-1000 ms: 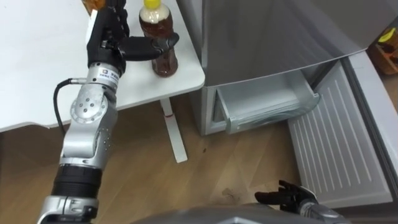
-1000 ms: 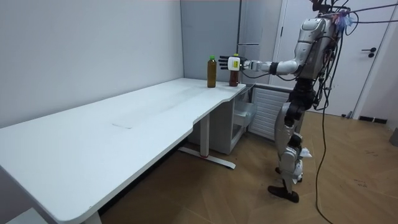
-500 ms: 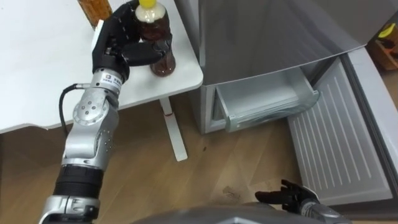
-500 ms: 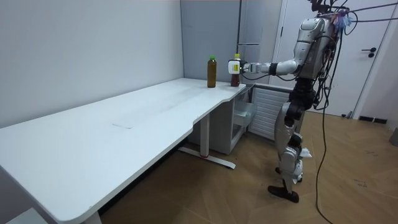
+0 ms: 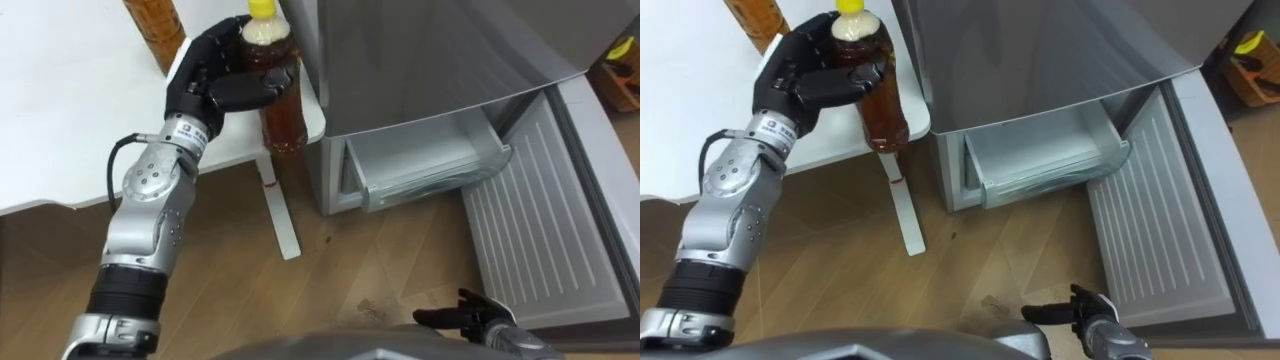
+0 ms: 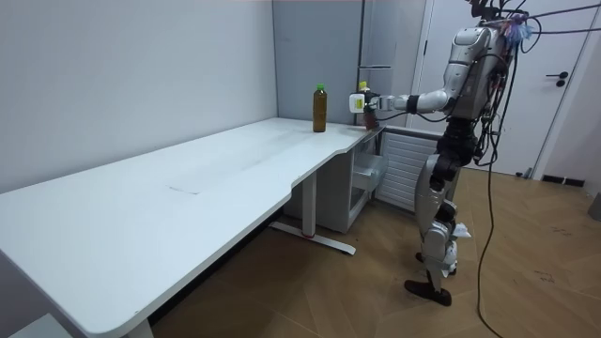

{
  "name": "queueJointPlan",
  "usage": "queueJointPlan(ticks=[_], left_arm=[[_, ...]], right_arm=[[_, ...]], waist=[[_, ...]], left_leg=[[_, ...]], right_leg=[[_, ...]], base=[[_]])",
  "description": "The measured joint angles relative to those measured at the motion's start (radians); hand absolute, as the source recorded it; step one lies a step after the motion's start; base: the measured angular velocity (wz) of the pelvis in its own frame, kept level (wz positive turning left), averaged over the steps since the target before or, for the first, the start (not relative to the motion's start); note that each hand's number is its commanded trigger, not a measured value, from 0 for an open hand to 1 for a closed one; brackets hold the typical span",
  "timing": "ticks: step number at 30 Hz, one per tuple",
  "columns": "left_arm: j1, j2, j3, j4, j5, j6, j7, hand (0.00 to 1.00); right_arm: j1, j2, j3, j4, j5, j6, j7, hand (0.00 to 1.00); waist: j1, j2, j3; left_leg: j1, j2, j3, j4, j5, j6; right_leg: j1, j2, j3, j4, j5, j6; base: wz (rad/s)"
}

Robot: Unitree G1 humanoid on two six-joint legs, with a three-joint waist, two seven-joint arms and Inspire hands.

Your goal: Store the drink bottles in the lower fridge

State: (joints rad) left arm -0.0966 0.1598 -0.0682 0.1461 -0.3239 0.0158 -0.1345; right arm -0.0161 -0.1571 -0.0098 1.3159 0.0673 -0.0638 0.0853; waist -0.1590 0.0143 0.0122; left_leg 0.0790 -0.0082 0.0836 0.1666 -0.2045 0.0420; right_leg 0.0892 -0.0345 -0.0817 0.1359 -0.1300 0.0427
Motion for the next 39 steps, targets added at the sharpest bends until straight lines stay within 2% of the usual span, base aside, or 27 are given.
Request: queueJointPlan(ticks=[6,9,13,16,18,21,25,27,29,34,37,39], left_arm=[[0.000,0.001,-0.060,0.027,0.002,0.017,-0.007,1.00],[0.000,0.002,-0.068,0.025,0.000,0.026,-0.007,1.00],[0.000,0.004,-0.067,-0.008,0.000,0.027,-0.007,1.00],[0.000,0.010,-0.067,-0.042,-0.036,0.027,-0.009,1.00],[0.000,0.013,-0.066,-0.059,-0.067,0.027,-0.012,1.00],[0.000,0.020,-0.073,-0.091,-0.067,0.028,-0.036,1.00],[0.001,0.018,-0.073,-0.145,-0.067,0.028,-0.050,1.00],[0.006,0.016,-0.076,-0.174,-0.067,0.028,-0.050,1.00],[0.013,0.015,-0.088,-0.187,-0.067,0.027,-0.050,1.00],[0.072,0.014,-0.120,-0.187,-0.066,0.027,-0.087,1.00],[0.113,0.024,-0.139,-0.186,-0.067,0.027,-0.114,1.00],[0.121,0.024,-0.146,-0.186,-0.066,0.027,-0.116,1.00]], right_arm=[[-0.004,0.000,0.035,-0.011,0.001,0.000,0.000,0.00],[-0.014,0.001,0.062,-0.014,-0.007,0.004,0.008,0.00],[-0.025,0.005,0.067,-0.033,-0.022,0.023,0.028,0.00],[-0.032,0.012,0.074,-0.047,-0.030,0.027,0.042,0.00],[-0.019,0.012,0.104,-0.141,-0.056,0.049,0.068,0.00],[0.000,0.016,0.109,-0.284,-0.102,0.047,0.110,0.00],[0.000,0.018,0.127,-0.356,-0.157,0.044,0.145,0.00],[0.015,0.018,0.149,-0.432,-0.176,0.065,0.161,0.00],[0.043,0.018,0.168,-0.526,-0.183,0.070,0.176,0.00],[0.043,0.033,0.201,-0.581,-0.196,0.067,0.217,0.00],[0.045,0.032,0.232,-0.622,-0.193,0.067,0.247,0.00],[0.044,0.032,0.251,-0.676,-0.190,0.067,0.285,0.00]], waist=[[0.000,-0.003,0.0018],[0.000,-0.009,0.0020],[0.004,-0.020,-0.0030],[0.011,-0.025,-0.0023],[0.035,-0.025,-0.0021],[0.049,-0.024,-0.0024],[0.069,-0.024,-0.0029],[0.086,-0.023,-0.0031],[0.091,-0.023,-0.0035],[0.101,-0.027,-0.0065],[0.109,-0.031,-0.0056],[0.113,-0.037,-0.0017]], left_leg=[[-0.001,0.001,0.001,0.000,0.000,0.000],[-0.001,0.001,0.005,0.001,0.000,0.000],[-0.013,0.002,0.010,0.004,0.000,0.000],[-0.017,0.003,0.011,0.011,0.000,0.000],[-0.021,0.012,0.018,0.016,0.000,-0.001],[-0.026,0.012,0.016,0.021,0.000,-0.001],[-0.029,0.012,0.008,0.023,0.000,-0.001],[-0.036,0.012,0.009,0.029,0.000,-0.001],[-0.038,0.011,0.007,0.032,0.000,-0.001],[-0.030,0.009,-0.005,0.033,0.000,-0.003],[-0.024,0.011,-0.011,0.033,0.001,-0.003],[-0.028,0.012,-0.014,0.038,0.001,-0.003]], right_leg=[[-0.004,0.001,0.001,0.001,0.000,0.000],[-0.008,0.001,0.002,0.001,0.000,0.000],[-0.021,0.001,0.002,0.005,0.000,0.000],[-0.023,0.001,-0.001,0.009,0.001,-0.001],[-0.036,0.001,-0.001,0.021,0.000,-0.001],[-0.036,0.000,-0.001,0.018,0.001,-0.002],[-0.034,0.001,-0.003,0.018,0.002,-0.003],[-0.038,0.001,-0.008,0.019,0.002,-0.004],[-0.036,0.001,-0.013,0.020,0.002,-0.004],[-0.025,0.001,-0.033,0.032,0.002,-0.004],[-0.019,0.001,-0.033,0.033,0.001,-0.005],[-0.023,-0.001,-0.033,0.034,0.001,-0.005]], base=[[0.00],[-0.03],[-0.02],[-0.01],[-0.11],[0.01],[0.05],[0.00],[0.06],[0.08],[0.04],[0.04]])
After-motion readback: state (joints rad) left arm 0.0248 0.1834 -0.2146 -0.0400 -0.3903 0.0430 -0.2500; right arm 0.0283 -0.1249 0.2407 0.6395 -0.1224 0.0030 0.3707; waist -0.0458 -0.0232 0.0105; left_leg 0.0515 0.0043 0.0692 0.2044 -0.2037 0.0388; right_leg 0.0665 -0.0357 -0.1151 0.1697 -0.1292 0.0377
